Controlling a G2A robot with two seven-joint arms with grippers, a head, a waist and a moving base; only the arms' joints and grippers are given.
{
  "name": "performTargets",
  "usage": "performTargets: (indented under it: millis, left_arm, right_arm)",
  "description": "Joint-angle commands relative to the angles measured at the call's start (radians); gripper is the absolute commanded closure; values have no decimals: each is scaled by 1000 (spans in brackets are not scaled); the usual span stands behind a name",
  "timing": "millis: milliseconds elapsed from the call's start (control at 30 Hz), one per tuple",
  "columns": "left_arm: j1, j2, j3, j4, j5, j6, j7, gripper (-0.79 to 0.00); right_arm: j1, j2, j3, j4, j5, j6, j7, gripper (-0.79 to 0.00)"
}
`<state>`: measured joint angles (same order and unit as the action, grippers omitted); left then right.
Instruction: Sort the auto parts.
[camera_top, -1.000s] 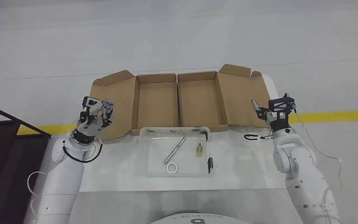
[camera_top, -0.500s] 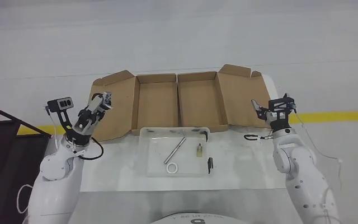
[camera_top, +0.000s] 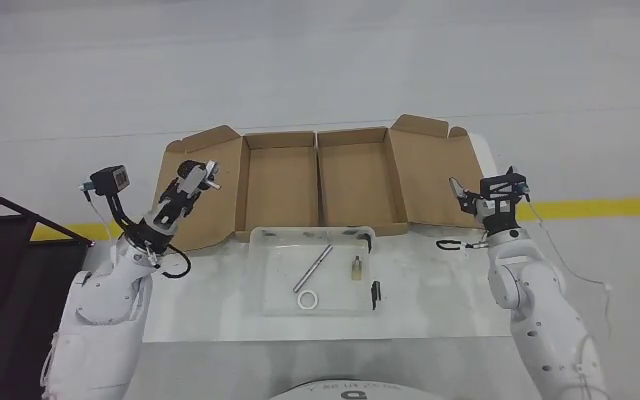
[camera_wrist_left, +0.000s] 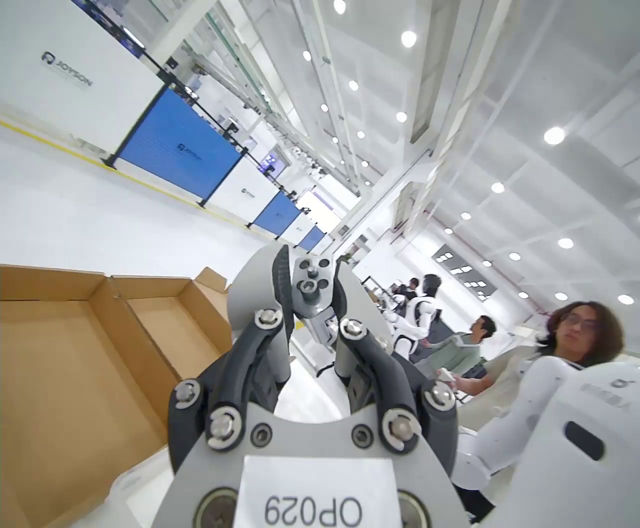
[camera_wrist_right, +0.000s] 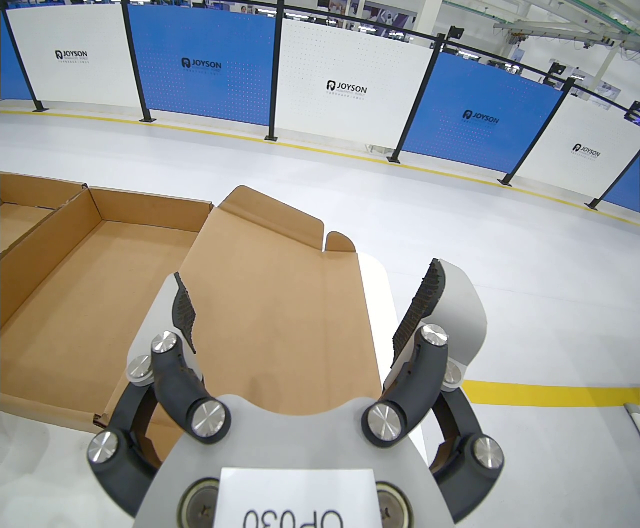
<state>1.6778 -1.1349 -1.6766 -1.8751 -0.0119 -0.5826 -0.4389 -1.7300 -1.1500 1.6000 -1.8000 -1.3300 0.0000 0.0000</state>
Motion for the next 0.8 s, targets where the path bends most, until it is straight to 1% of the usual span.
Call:
performTargets:
  millis: [0, 100, 233, 300, 467, 533, 633, 667, 767]
  left_arm:
    - [-17, -5, 35, -17, 106, 83, 69, 0]
    - [-35, -13, 90, -35, 200, 152, 136, 0]
    - [-53, -19, 164, -37, 227, 192, 133, 0]
    - [-68, -21, 200, -29, 242, 203, 114, 0]
    - [-108, -28, 280, 1, 252, 206, 93, 0]
    - [-121, -30, 295, 10, 251, 206, 95, 0]
    - [-129, -32, 301, 20, 230, 204, 103, 0]
    - [-129, -32, 301, 20, 230, 204, 103, 0]
    - [-129, -32, 301, 20, 230, 204, 103, 0]
  right_arm:
    - [0, 0, 0, 0, 0, 0, 0, -785]
    - [0, 0, 0, 0, 0, 0, 0, -785]
    - [0, 1, -1, -10, -15, -6, -9, -785]
    - [-20, 5, -10, -50, -106, -39, -44, -785]
    - [-97, 9, -62, -191, -243, -132, -118, -785]
    - [-128, 9, -90, -232, -282, -145, -144, -785]
    - [-159, 8, -106, -281, -309, -130, -150, -785]
    - [-165, 8, -98, -291, -334, -114, -154, -785]
    - [-165, 8, -98, -291, -334, -114, -154, -785]
